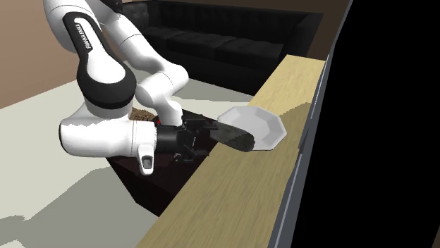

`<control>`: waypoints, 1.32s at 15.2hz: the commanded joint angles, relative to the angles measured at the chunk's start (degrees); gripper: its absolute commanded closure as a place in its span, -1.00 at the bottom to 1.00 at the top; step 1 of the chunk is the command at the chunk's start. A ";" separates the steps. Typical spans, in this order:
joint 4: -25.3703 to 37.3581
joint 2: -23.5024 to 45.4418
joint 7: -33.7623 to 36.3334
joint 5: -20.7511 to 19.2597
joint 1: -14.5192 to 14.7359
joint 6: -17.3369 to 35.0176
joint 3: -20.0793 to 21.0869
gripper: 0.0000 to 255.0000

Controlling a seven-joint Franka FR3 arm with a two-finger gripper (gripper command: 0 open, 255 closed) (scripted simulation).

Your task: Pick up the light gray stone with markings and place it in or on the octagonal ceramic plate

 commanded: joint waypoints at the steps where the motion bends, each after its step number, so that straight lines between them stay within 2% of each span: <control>1: -0.66 0.26 -0.52 1.03 0.97 1.35 0.06 -1.00; 9: -0.66 0.28 -0.53 1.05 0.96 1.34 0.07 -1.00; 10: -0.63 0.31 -0.53 1.08 1.02 1.36 0.06 1.00; 20: -0.47 -0.19 0.28 0.95 0.48 1.00 0.81 1.00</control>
